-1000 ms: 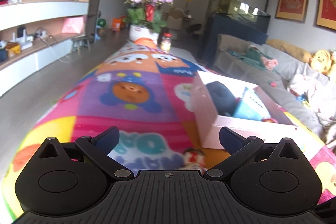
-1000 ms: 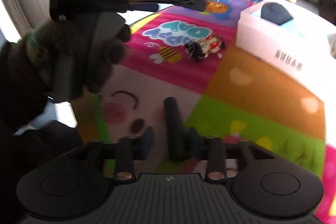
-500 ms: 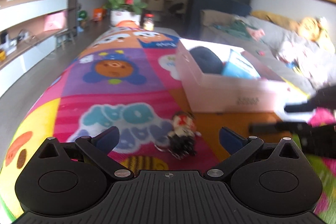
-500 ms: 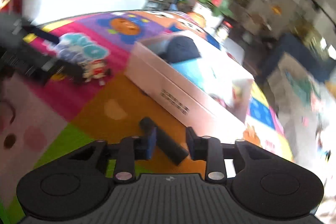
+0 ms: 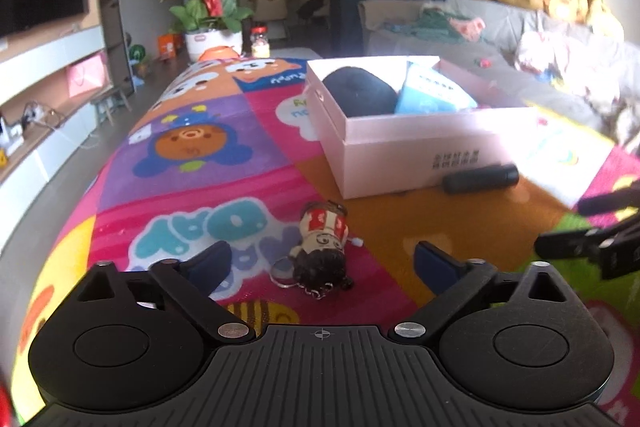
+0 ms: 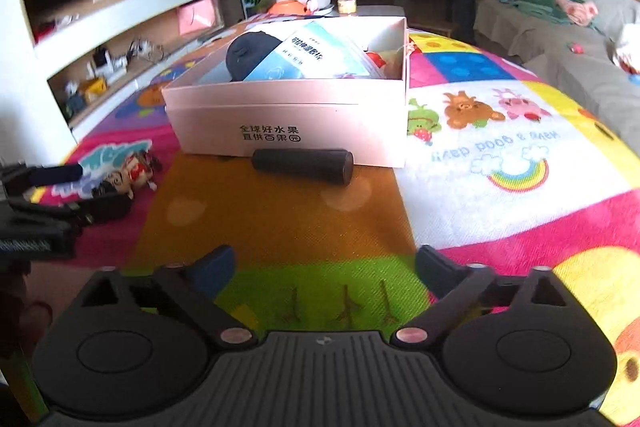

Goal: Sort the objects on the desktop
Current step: 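Reach the left tool to the black-and-red keychain figurine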

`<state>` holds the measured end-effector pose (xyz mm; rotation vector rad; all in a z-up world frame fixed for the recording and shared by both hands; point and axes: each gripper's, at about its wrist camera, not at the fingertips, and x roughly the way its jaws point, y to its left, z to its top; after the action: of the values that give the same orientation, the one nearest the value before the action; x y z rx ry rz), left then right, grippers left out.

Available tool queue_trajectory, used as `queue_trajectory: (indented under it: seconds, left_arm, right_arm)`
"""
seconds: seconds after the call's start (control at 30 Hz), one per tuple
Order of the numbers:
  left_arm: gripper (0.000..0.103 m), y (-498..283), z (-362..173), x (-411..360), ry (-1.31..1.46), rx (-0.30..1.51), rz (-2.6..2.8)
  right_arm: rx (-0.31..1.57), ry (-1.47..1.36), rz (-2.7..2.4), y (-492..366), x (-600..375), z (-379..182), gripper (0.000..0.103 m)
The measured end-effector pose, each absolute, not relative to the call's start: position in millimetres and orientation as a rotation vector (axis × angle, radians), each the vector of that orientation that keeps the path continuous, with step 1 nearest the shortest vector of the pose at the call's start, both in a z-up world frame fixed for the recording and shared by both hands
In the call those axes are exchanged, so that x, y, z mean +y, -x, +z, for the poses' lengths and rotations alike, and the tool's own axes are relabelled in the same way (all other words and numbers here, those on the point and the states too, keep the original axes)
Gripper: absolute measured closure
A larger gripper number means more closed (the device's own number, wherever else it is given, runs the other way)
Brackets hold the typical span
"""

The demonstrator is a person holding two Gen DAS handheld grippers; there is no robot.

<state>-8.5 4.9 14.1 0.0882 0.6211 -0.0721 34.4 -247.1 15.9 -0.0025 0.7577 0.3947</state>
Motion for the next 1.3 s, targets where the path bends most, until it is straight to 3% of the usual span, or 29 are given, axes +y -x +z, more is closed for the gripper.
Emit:
queue_trajectory:
  seconds: [0.03,0.23,0.37,0.53,0.67,0.9,0.97,1.03,1.07,1.3]
  left_arm:
    - [0.028,7,13,3,-0.107,0.638,-0.078]
    - [0.031,2,8,-1,-0.121,0.675,-0.096]
    - [0.025,14,19,-13,-0.064,0.662,-0.314]
    - [0.007,30,33,-22,-0.135,0.545,-0.4]
    - [0.004,17,25,-22,-0.258,0.572,-0.29]
    - [0.004,-14,4,-15,-0.223,0.65,-0.251]
    - [0.006,-20,3,-15,-0.195,0.658,-0.268]
    - [0.024,-22,3,-15,-0.168,0.663,-0.274]
    - [0.028,-23,2,-15,-0.164,0.671,-0.27]
    - [0.032,-5,2,-5,-0.176,0.645,-0.161]
  right_arm:
    - [0.748,0.004,0.392,-34,-243,14,0.002]
    - [0.743,-0.002,0.396,-33,-244,16,0.0]
    - [0.743,-0.002,0.395,-35,-242,14,0.0]
    - [0.743,-0.003,0.393,-34,-242,14,0.0]
    - [0.742,0.0,0.392,-35,-241,14,0.0]
    - [0.743,0.012,0.386,-34,-239,12,0.0]
    - [0.744,0.019,0.382,-34,-238,12,0.0]
    - [0.748,0.016,0.379,-34,-238,12,0.0]
    - [0.751,0.015,0.377,-35,-237,12,0.0]
    - [0.781,0.166,0.383,-37,-216,15,0.0]
